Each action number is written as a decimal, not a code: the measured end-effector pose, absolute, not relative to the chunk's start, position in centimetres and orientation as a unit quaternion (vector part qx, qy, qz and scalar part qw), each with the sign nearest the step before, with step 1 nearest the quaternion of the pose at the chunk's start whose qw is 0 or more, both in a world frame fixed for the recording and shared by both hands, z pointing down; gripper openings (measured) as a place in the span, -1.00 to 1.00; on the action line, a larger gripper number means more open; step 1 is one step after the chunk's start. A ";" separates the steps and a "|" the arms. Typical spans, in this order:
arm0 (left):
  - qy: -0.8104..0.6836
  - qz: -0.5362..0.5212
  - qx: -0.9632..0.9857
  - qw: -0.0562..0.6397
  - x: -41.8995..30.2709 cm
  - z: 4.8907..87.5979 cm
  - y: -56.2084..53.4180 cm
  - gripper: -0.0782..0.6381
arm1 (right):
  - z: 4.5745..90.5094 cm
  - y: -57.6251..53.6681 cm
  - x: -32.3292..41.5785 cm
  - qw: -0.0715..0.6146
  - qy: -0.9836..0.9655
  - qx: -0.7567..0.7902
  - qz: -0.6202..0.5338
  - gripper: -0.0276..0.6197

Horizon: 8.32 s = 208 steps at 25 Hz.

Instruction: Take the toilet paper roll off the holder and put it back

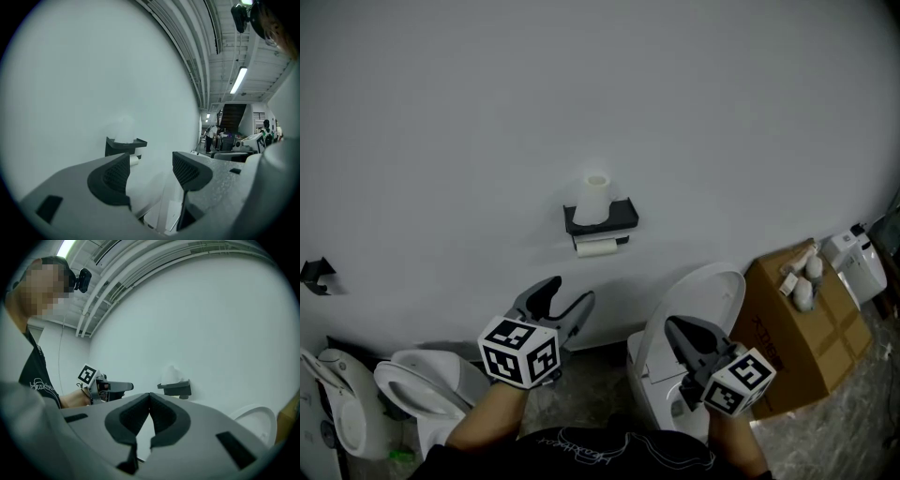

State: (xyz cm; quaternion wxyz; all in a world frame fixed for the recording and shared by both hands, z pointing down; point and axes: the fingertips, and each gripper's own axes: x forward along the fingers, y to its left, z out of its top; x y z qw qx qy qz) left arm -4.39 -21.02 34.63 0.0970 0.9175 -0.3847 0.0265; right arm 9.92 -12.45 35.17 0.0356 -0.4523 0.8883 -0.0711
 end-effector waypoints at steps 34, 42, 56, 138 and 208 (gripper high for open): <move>-0.469 0.077 0.879 0.036 1.7 31.1 -40.0 0.16 | 33.5 -25.1 14.8 0.035 0.914 -0.401 -0.055 -0.90; -0.488 0.087 0.868 0.024 2.3 30.7 -42.6 0.16 | 32.6 -26.4 15.3 0.036 0.917 -0.395 -0.043 -0.90; -0.493 0.101 0.864 0.030 2.8 31.7 -44.3 0.05 | 32.4 -27.7 16.3 0.036 0.913 -0.404 -0.036 -0.90; -0.323 0.064 0.940 0.087 -4.2 38.9 -16.0 0.02 | 37.3 -13.5 7.4 0.030 0.904 -0.419 -0.082 -0.90; -0.355 0.053 0.933 -0.006 3.4 27.4 -40.7 0.02 | 35.6 -30.0 11.7 0.021 0.919 -0.386 -0.070 -0.90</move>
